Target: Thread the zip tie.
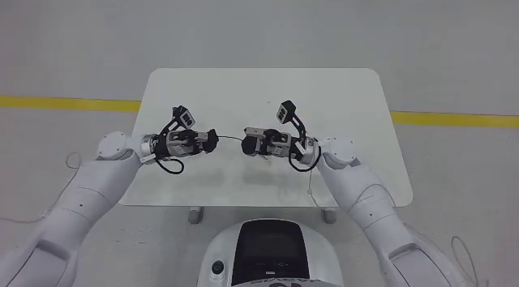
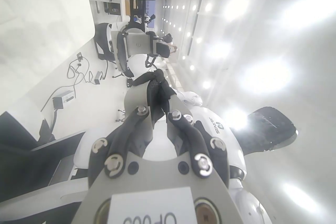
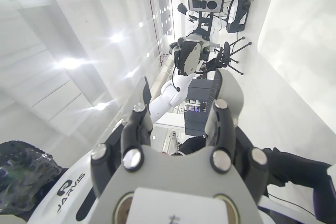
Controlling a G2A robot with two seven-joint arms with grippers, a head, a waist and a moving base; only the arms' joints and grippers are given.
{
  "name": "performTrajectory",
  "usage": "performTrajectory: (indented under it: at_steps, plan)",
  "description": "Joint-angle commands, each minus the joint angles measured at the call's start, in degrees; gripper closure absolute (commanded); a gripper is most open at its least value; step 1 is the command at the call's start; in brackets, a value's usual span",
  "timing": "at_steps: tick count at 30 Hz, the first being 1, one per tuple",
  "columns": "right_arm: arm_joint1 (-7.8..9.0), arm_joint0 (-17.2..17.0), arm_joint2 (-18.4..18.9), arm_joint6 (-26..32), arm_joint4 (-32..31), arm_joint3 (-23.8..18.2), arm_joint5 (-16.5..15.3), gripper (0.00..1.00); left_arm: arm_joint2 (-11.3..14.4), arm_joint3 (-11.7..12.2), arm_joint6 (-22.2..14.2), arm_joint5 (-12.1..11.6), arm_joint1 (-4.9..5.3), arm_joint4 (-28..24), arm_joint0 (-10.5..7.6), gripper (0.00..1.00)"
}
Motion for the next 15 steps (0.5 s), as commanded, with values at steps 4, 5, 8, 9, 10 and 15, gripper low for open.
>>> performTrajectory:
  at_steps: [4,5,8,9,10,15]
  plan:
    - [0.17,0.0,-0.3,0.2,0.5,0.1,-0.7,0.67,0.0,0.0,0.0,0.0,0.00,0.0,0.00,1.00]
    - [0.21,0.1,-0.3,0.3,0.6,0.1,-0.8,0.67,0.0,0.0,0.0,0.0,0.00,0.0,0.00,1.00]
    - [0.31,0.1,-0.6,0.5,0.8,0.0,-1.0,0.71,0.0,0.0,0.0,0.0,0.00,0.0,0.00,1.00]
    - [0.35,0.0,-0.7,0.5,0.8,-0.1,-1.0,0.71,0.0,0.0,0.0,0.0,0.00,0.0,0.00,1.00]
    - [0.39,0.0,-0.7,0.5,0.9,-0.1,-1.1,0.74,0.0,0.0,0.0,0.0,0.00,0.0,0.00,1.00]
    - [0.56,-0.1,-1.1,0.5,1.0,-0.3,-1.2,0.83,0.0,0.0,0.0,0.0,0.00,0.0,0.00,1.00]
